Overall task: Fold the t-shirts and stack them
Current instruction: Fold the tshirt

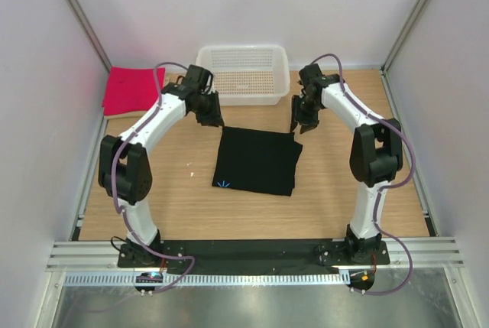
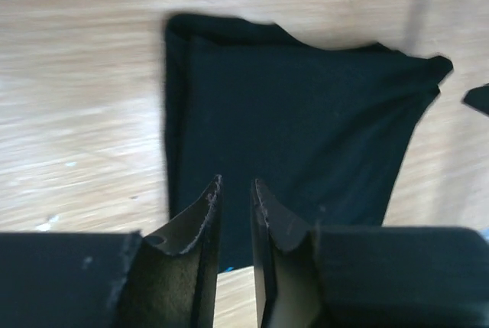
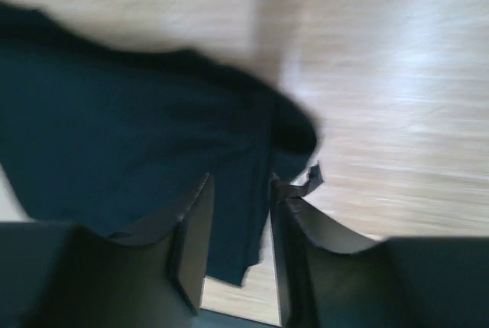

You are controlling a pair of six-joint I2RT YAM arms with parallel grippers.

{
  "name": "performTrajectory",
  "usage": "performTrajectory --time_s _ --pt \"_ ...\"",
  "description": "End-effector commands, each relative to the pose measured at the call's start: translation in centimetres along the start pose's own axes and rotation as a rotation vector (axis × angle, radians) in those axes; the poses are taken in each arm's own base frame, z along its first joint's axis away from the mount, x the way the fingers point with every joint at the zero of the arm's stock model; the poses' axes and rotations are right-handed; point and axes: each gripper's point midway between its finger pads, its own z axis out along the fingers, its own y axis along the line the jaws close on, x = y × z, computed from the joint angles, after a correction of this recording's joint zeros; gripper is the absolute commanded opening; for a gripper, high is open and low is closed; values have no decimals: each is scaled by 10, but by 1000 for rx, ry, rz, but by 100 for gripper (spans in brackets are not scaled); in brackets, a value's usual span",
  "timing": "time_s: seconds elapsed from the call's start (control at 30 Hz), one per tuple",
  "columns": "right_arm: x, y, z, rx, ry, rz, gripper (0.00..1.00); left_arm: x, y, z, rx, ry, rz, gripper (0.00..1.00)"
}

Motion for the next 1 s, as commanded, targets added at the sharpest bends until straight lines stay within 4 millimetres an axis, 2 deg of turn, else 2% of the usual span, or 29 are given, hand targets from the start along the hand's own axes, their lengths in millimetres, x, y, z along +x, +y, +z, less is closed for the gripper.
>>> performTrajectory --time_s 0.0,0.03,0.07,0.13,0.17,0.27,0.4,0.5,0.6,0.7,0.8,0.87,0.97 --pt "22 41 -14 -231 18 37 40 27 -29 25 113 81 -28 21" --pt "28 53 -11 -299 48 80 35 31 -32 30 128 101 -38 20" --pt "32 56 -3 -325 60 93 22 36 -35 35 135 111 -44 20" --pt "40 57 11 -338 99 116 15 47 -34 48 135 150 -73 20" --pt "45 50 19 -309 108 118 13 53 -30 54 119 168 -83 19" --pt "57 19 34 -207 141 128 11 75 -8 70 41 223 -107 18" --pt "63 -24 38 -41 136 79 11 97 15 78 -36 264 -102 16" --pt "62 -26 35 -27 137 60 11 106 21 75 -48 274 -89 16" --pt "55 -18 23 -52 120 71 11 109 18 65 -44 274 -63 15" --pt "41 3 -5 -136 66 69 12 105 5 41 -34 236 -18 18" --pt "29 30 -22 -261 33 72 15 99 -13 18 4 205 29 24" --pt "25 49 -23 -361 39 95 16 95 -25 9 25 194 49 26" --pt "26 54 -6 -393 82 136 16 101 -37 4 55 207 64 27"
